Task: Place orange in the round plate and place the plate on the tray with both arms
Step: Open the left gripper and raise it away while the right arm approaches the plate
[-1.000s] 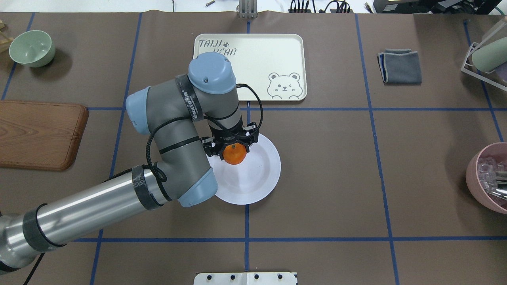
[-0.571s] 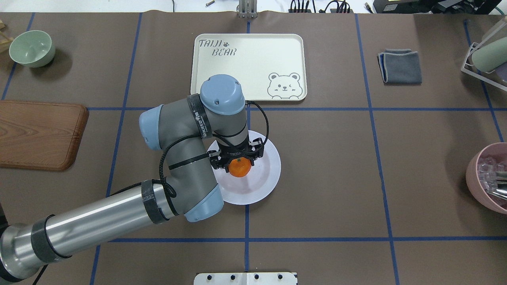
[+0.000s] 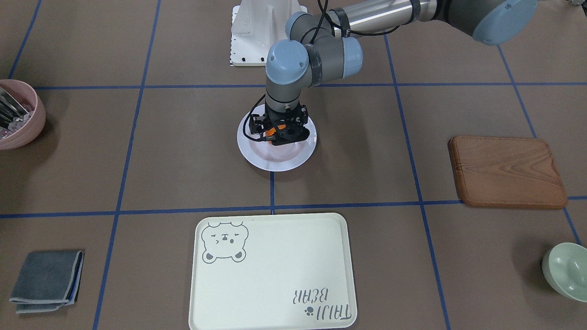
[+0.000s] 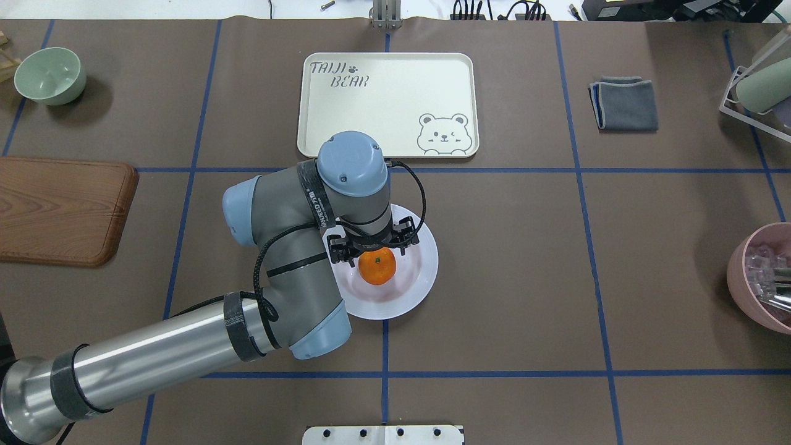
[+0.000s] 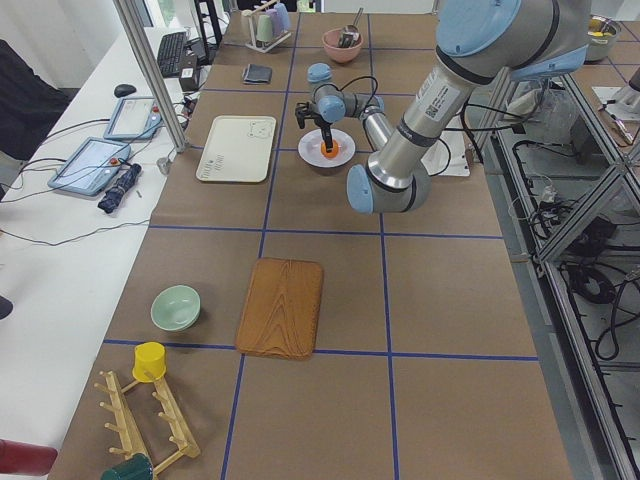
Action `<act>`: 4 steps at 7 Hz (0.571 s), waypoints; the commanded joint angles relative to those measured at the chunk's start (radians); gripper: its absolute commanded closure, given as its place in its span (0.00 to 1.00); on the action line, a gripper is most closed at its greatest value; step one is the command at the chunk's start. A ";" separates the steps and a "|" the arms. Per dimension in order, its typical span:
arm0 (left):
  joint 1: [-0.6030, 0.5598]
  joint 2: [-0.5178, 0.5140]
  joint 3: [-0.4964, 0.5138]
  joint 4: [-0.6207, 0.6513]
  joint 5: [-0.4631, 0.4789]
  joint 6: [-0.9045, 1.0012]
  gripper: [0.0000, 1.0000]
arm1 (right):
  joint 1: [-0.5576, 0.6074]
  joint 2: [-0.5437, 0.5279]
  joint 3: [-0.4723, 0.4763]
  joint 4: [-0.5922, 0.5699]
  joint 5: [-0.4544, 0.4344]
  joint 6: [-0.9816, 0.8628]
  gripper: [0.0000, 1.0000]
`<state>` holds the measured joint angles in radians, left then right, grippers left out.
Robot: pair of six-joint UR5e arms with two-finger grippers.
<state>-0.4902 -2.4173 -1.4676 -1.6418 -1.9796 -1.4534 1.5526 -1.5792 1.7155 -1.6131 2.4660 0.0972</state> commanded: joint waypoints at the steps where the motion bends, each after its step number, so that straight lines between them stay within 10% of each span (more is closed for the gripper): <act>1: -0.078 0.089 -0.168 0.005 0.022 0.033 0.02 | -0.101 0.040 0.077 0.001 -0.001 0.074 0.00; 4: -0.238 0.248 -0.289 0.003 0.124 0.156 0.02 | -0.331 0.220 0.092 0.206 -0.005 0.675 0.00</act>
<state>-0.6753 -2.2093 -1.7381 -1.6376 -1.9287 -1.3180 1.3247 -1.4171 1.8094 -1.5421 2.4641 0.5003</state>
